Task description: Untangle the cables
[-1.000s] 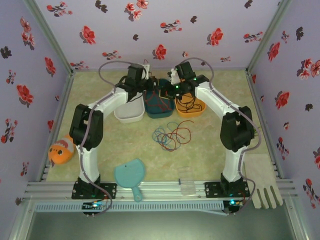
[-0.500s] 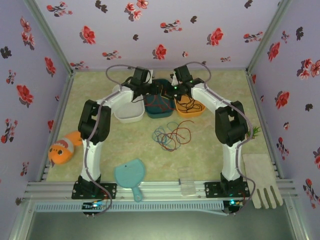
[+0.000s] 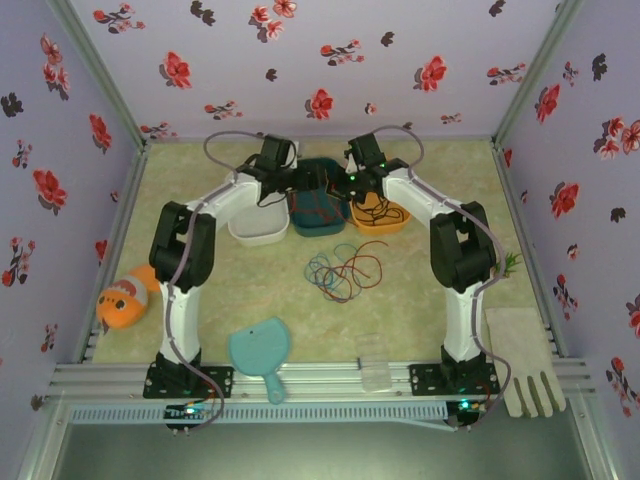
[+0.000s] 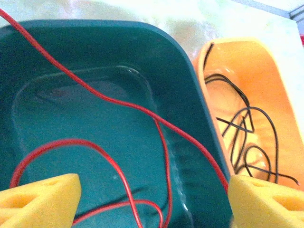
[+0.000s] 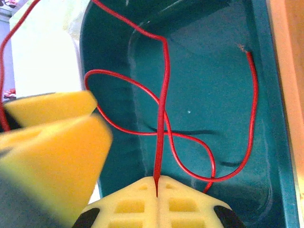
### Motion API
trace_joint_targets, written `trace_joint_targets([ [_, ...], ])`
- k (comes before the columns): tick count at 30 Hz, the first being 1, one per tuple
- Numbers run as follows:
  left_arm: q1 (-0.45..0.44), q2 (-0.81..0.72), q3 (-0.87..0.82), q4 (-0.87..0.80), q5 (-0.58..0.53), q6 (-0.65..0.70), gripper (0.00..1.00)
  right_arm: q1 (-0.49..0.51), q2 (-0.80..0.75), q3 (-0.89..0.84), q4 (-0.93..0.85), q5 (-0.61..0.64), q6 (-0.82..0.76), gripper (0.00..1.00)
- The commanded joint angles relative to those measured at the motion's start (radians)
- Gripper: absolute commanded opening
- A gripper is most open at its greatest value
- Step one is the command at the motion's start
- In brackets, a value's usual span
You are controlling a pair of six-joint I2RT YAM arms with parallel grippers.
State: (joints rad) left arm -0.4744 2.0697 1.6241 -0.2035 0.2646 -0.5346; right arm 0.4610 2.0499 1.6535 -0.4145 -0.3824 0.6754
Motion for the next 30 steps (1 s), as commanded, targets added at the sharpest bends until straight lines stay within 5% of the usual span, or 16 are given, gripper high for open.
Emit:
trace_joint_targets([
  [1, -0.014, -0.105, -0.032, 0.015, 0.02, -0.014, 0.72, 0.011, -0.007, -0.008, 0.043, 0.034, 0.037, 0.0],
  [6, -0.018, -0.147, -0.032, -0.012, 0.02, 0.006, 0.21, 0.033, -0.027, 0.021, 0.053, 0.041, 0.046, 0.0],
  [9, -0.023, -0.178, -0.033, -0.03, 0.019, 0.031, 0.01, 0.041, -0.068, 0.02, 0.043, 0.059, 0.037, 0.0],
  [18, -0.055, -0.193, -0.03, -0.086, -0.011, 0.105, 0.0, 0.041, -0.294, -0.058, -0.037, 0.245, -0.049, 0.0],
  [26, -0.095, -0.057, 0.001, -0.106, -0.008, 0.064, 0.01, 0.044, -0.451, -0.149, -0.093, 0.255, -0.07, 0.0],
  [30, -0.084, 0.001, 0.031, -0.126, -0.055, 0.029, 0.14, 0.046, -0.449, -0.146, -0.106, 0.188, -0.078, 0.0],
])
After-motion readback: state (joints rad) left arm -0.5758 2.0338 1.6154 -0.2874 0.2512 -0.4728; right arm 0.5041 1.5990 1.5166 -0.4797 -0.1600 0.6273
